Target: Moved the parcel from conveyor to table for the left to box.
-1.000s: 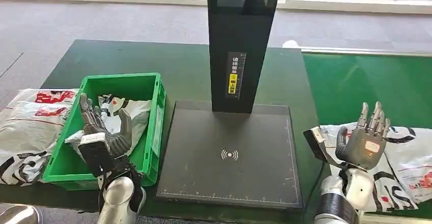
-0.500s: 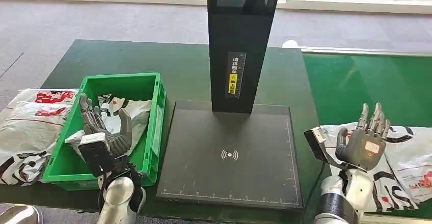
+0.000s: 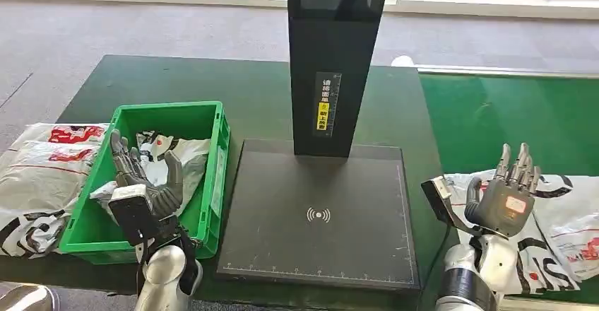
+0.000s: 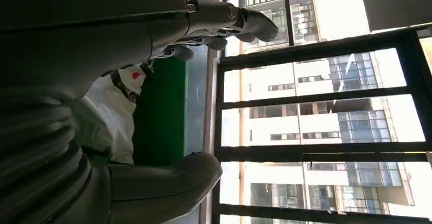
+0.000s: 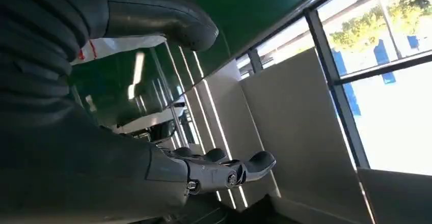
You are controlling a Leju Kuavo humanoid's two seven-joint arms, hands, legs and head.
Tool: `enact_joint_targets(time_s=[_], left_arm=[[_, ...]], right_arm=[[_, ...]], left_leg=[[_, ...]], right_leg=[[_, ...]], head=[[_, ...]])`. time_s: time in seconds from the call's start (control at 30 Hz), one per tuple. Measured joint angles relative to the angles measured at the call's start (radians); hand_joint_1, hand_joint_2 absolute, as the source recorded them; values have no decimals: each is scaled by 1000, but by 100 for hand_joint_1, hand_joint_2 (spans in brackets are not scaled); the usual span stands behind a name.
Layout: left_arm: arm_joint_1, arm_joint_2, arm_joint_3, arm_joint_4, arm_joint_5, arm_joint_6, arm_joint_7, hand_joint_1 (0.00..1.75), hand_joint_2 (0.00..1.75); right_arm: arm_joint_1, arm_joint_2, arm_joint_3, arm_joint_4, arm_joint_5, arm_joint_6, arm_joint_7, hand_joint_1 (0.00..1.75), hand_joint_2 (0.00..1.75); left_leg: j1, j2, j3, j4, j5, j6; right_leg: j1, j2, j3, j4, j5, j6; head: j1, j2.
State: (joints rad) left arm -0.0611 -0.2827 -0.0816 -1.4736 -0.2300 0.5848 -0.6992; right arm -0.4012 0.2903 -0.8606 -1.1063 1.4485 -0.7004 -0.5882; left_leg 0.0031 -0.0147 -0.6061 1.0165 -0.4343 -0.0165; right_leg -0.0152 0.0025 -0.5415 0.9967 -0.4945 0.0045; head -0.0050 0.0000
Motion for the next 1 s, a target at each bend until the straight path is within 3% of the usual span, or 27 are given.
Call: enact_joint_targets(time_s=[0.5,0.57,0.6,0.7,0.77,0.8,0.9,1.0], left_arm=[[2,0,0,0,0,-2,0,0,175],[5,0,0,0,-9,-24,0,0,175],[11,0,0,0,-22,-45,0,0,175],[22,0,0,-9,-43,-71,0,0,175],[30,0,0,-12,-47,-76,0,0,175],[30,0,0,-12,-50,-80,0,0,175],[30,0,0,-12,-53,-80,0,0,175],[30,0,0,-13,-53,-80,0,0,175]], right_arm=[[0,0,-1,2,5,4,5,0,175],[-1,-41,14,43,49,56,118,0,175],[-17,-89,41,143,53,57,237,0,175],[-32,-205,96,412,55,41,794,0,175],[-36,-237,116,495,56,37,1044,0,175],[-39,-252,133,536,57,36,1100,0,175],[-46,-285,163,619,57,34,954,0,175],[-58,-304,169,668,57,33,909,0,175]], left_leg=[[0,0,0,0,0,0],[0,0,0,0,0,0],[0,0,0,0,0,0],[-1,-9,-1,1,1,2],[-2,-9,-2,1,0,2],[-2,-7,-1,1,0,2],[-1,-5,0,1,0,2],[0,-5,0,1,0,2]], right_leg=[[0,0,0,0,0,0],[0,0,0,0,0,0],[0,0,1,-1,0,0],[-1,-10,4,-1,-1,1],[-1,-10,3,-1,-1,2],[-1,-8,3,-1,-1,2],[-1,-5,2,-1,-1,2],[0,-6,2,-1,-1,2]], head=[[0,0],[0,0],[0,0],[1,0],[0,0],[0,0],[0,0],[0,0]])
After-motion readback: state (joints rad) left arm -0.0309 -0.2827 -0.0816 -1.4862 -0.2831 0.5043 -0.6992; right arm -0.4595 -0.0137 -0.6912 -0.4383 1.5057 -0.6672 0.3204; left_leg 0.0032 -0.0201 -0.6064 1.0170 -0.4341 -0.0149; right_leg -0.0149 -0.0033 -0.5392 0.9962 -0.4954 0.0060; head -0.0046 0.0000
